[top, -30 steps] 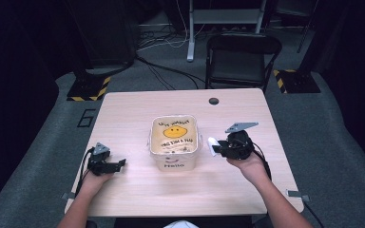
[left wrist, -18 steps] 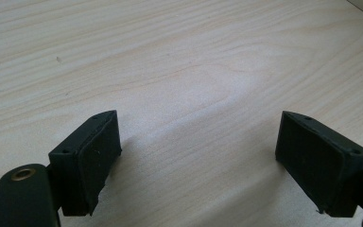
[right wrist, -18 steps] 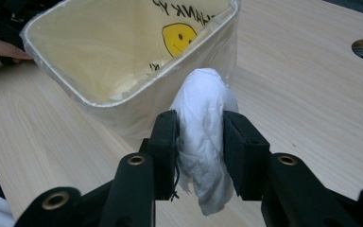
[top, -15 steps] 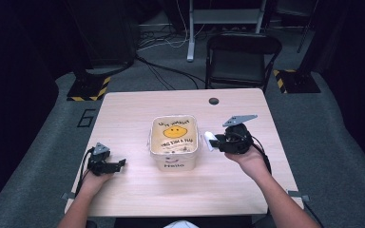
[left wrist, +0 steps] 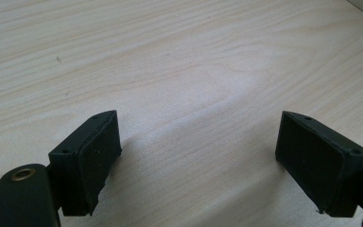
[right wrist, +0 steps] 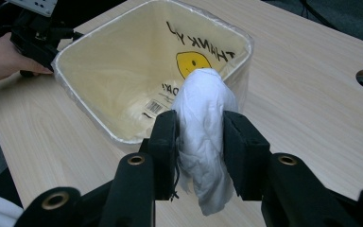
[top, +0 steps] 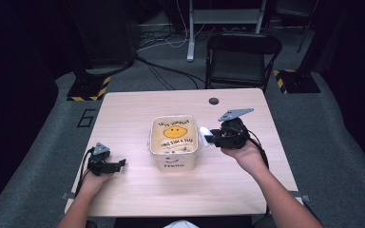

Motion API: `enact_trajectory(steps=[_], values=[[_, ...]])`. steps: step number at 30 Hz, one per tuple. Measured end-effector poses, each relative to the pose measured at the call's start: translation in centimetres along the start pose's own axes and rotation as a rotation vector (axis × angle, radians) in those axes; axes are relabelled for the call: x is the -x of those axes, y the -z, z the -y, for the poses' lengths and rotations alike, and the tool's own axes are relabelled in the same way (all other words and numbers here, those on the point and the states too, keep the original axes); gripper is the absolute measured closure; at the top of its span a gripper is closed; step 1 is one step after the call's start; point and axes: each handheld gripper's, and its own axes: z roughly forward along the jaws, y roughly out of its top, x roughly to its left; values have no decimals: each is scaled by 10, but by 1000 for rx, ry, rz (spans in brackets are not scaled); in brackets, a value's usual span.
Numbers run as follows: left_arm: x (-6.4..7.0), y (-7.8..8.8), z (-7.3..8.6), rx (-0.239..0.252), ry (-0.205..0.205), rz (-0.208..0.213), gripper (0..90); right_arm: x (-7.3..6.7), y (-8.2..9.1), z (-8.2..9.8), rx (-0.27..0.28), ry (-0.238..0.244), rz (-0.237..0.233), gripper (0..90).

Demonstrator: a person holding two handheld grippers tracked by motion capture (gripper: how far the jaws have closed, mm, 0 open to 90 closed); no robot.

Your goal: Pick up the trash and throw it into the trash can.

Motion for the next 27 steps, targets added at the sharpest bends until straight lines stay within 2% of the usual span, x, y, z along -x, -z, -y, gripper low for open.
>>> enact_trajectory(steps=[10,15,20,27], values=[[0,0,0,0,0,0,149,-13,-11,-22,3,41,-40,655],[0,0,0,-1,-1,1,149,-17,-19,-27,-3,45,-49,654],[0,0,0,0,-1,1,149,-22,-32,-33,-1,44,-59,654],[0,0,0,0,-1,1,149,-30,-50,-39,-2,67,-71,654]])
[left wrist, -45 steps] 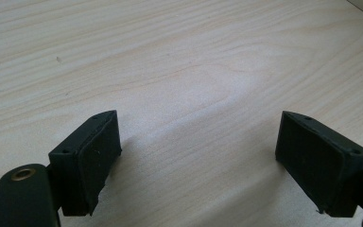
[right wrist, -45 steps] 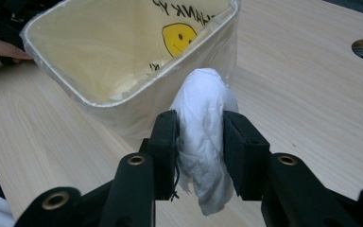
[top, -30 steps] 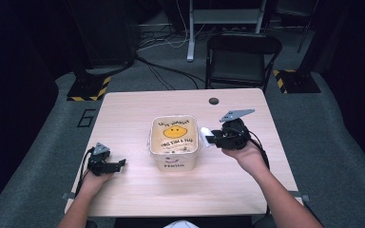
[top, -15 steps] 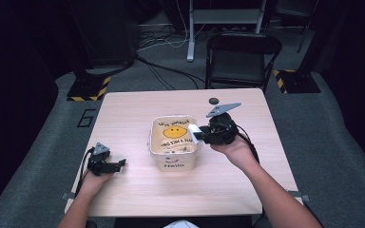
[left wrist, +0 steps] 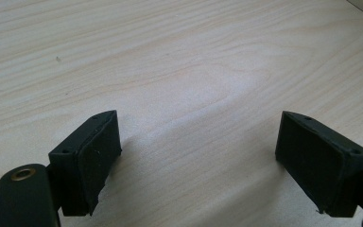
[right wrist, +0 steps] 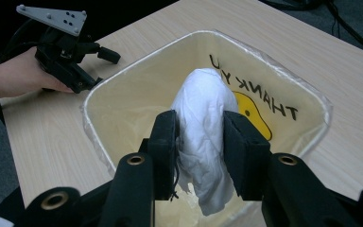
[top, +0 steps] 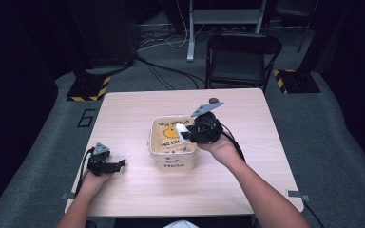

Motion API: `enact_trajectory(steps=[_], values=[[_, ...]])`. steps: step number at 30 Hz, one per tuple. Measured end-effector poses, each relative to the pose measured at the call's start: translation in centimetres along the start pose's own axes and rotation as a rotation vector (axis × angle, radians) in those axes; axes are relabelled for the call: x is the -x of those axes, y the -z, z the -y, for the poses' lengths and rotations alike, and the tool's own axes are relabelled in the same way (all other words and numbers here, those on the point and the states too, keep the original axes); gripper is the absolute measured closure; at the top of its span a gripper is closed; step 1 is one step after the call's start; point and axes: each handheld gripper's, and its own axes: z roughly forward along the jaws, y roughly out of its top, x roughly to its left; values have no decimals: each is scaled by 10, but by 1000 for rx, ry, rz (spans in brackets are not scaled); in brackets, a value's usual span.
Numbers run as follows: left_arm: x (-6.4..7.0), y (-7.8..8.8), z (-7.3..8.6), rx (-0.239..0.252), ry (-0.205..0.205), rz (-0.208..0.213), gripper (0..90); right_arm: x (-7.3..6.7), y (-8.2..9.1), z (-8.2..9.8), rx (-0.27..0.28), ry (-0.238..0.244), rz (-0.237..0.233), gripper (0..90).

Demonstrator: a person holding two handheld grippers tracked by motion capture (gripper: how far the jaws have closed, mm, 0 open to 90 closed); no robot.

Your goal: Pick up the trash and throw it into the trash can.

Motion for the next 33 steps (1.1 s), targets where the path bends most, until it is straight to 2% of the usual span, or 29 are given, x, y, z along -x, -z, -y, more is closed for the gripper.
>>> enact_trajectory(steps=[6,8,12,13,16,30,31,33], values=[[0,0,0,0,0,0,149,-5,-16,-4,-1,21,-3,653],[0,0,0,0,0,0,149,-7,-20,-5,-7,9,-2,652],[0,0,0,0,-1,1,149,-7,-27,-7,2,18,-6,651],[0,0,0,0,-1,1,149,-8,-28,-7,-4,3,-8,651],[0,0,0,0,-1,1,149,-7,-33,-7,1,12,-7,650],[0,0,0,0,-1,1,149,-8,-48,-8,-11,-11,3,649],[0,0,0,0,-1,1,149,-7,-51,-8,-9,6,7,646],[0,0,0,0,-1,1,149,-8,-51,-8,-14,6,9,634]])
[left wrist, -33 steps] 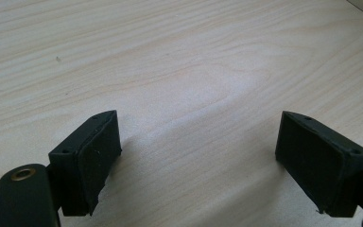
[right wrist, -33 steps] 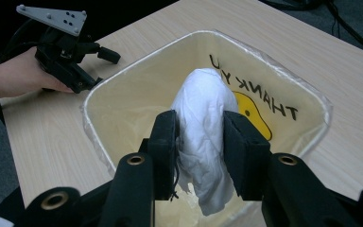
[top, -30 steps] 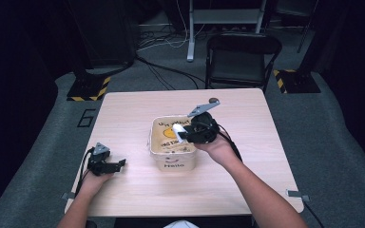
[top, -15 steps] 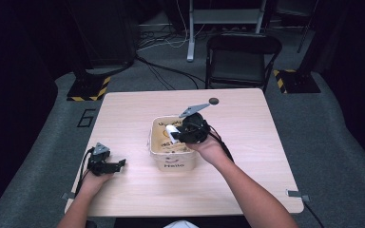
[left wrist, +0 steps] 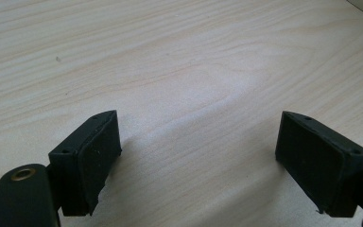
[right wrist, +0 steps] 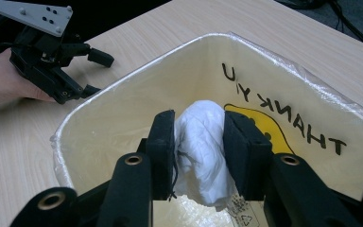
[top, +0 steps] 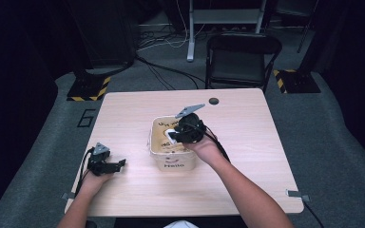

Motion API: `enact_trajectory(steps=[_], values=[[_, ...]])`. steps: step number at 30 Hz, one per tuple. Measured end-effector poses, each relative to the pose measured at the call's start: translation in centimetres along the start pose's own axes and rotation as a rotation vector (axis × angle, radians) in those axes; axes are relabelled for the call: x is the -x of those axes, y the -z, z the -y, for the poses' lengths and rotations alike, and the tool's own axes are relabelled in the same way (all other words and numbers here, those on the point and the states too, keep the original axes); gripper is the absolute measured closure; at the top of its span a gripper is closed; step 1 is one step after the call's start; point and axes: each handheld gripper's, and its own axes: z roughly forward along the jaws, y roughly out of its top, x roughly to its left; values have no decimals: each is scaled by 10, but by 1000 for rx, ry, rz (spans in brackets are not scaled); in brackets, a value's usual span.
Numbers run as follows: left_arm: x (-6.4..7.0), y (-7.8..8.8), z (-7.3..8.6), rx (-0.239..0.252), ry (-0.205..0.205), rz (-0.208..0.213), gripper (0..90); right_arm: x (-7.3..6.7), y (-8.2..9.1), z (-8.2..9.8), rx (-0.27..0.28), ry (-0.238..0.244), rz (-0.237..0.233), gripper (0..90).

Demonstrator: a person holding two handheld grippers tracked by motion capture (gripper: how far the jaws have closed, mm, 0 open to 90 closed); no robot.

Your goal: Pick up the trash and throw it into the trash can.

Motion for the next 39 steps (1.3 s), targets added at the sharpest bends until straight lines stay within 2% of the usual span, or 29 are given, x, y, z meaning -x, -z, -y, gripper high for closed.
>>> enact_trajectory(steps=[8,16,25,33,34,39], values=[[0,0,0,0,1,0,149,-1,1,0,13,-13,10,581],[0,0,0,0,1,0,149,-1,8,-1,30,4,14,545],[0,0,0,0,0,0,150,8,21,2,42,7,33,495],[0,0,0,1,0,0,149,17,38,12,49,-12,80,440],[0,0,0,1,1,0,149,21,43,15,64,-37,90,436],[0,0,0,0,-1,1,150,28,53,22,79,-64,116,427]])
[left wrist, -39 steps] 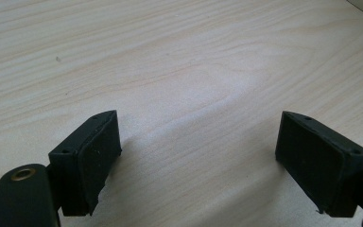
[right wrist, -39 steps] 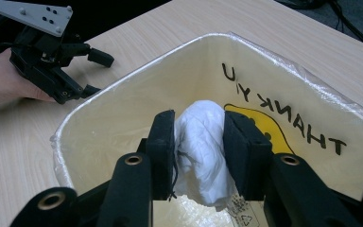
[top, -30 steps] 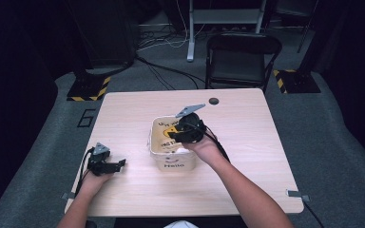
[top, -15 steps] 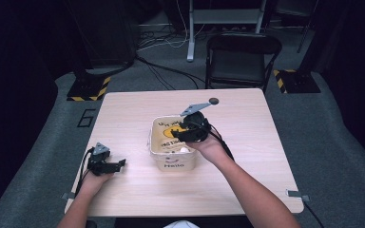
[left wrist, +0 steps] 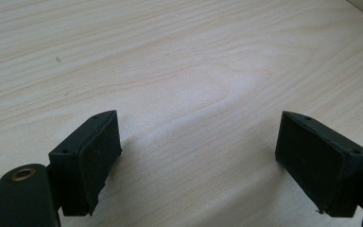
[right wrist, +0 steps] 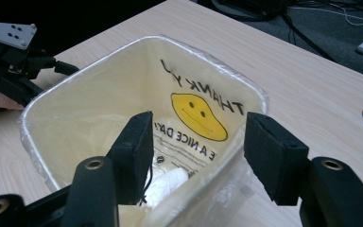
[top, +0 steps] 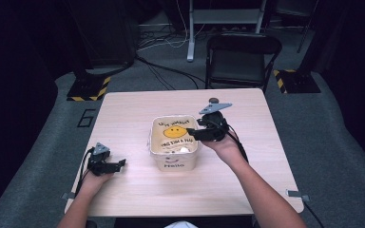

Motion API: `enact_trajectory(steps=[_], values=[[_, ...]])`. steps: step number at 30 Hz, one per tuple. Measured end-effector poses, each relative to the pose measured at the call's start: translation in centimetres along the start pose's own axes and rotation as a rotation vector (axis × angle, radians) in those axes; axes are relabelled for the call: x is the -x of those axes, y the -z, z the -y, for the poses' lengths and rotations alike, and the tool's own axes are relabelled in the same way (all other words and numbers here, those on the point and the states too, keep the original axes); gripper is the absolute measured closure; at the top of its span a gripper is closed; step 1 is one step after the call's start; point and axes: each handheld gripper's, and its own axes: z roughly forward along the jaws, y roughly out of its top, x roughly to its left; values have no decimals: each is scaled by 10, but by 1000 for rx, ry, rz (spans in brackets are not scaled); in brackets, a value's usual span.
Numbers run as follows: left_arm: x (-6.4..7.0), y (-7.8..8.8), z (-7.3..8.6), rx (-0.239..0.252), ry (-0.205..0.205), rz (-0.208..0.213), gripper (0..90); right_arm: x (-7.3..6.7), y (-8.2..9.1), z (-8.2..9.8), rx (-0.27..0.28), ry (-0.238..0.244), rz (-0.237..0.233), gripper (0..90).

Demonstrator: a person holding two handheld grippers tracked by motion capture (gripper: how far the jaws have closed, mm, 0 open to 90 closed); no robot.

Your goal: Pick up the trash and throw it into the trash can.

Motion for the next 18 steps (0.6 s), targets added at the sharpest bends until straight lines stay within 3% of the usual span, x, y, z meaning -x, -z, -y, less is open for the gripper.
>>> enact_trajectory(steps=[18], values=[[0,0,0,0,-3,3,149,32,27,31,17,-38,108,421]])
